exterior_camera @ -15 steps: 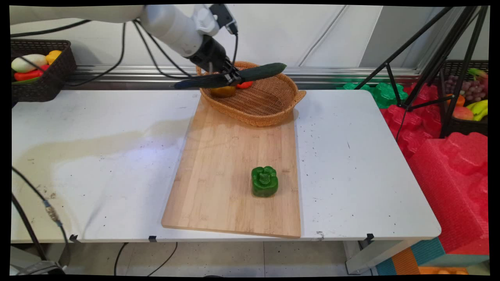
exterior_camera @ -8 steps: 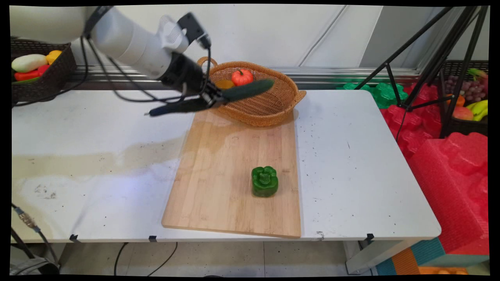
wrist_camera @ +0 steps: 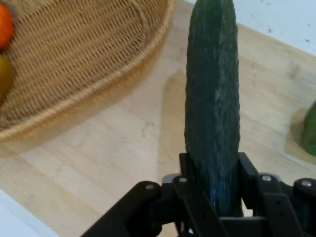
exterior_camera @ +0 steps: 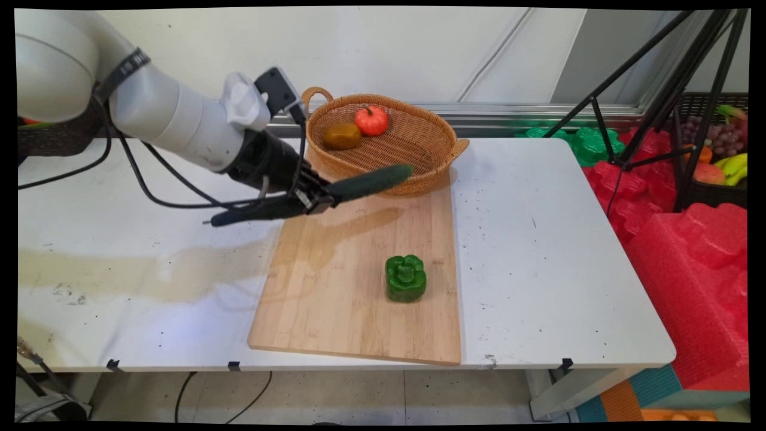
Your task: Place the picked object on the cutting board
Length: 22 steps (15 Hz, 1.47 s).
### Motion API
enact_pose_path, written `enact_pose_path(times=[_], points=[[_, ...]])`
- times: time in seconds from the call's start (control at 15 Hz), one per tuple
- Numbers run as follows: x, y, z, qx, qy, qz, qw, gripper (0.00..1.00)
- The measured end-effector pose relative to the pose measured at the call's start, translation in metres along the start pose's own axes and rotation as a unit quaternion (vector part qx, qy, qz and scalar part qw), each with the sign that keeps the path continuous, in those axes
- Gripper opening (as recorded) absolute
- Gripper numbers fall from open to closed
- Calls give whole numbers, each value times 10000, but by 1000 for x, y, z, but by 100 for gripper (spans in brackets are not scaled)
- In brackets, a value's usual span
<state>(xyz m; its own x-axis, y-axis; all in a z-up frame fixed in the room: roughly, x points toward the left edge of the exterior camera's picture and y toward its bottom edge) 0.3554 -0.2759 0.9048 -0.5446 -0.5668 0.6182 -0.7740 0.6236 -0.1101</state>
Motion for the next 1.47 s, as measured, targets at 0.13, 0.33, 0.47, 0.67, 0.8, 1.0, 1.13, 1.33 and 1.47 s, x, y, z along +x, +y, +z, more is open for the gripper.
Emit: enact_pose_path(times=[0.13, 0.33, 0.47, 0.67, 0.8, 1.0, 1.13, 1.33, 1.47], points=[[-3, 6, 8, -21, -45, -47, 10000, 0], [-3, 11, 25, -36, -73, -56, 10000, 0], [-1, 12, 34, -47, -85, -42, 9999, 0], [0, 13, 51, -77, -125, -7, 9999, 0], [1, 14, 67, -123, -170, 61, 9998, 0], [0, 15, 83, -187, -233, 127, 9995, 0], [-1, 15, 91, -217, -270, 151, 9993, 0], [-4, 17, 102, -276, -335, 196, 9989, 0], [-5, 18, 108, -307, -368, 226, 9986, 0]])
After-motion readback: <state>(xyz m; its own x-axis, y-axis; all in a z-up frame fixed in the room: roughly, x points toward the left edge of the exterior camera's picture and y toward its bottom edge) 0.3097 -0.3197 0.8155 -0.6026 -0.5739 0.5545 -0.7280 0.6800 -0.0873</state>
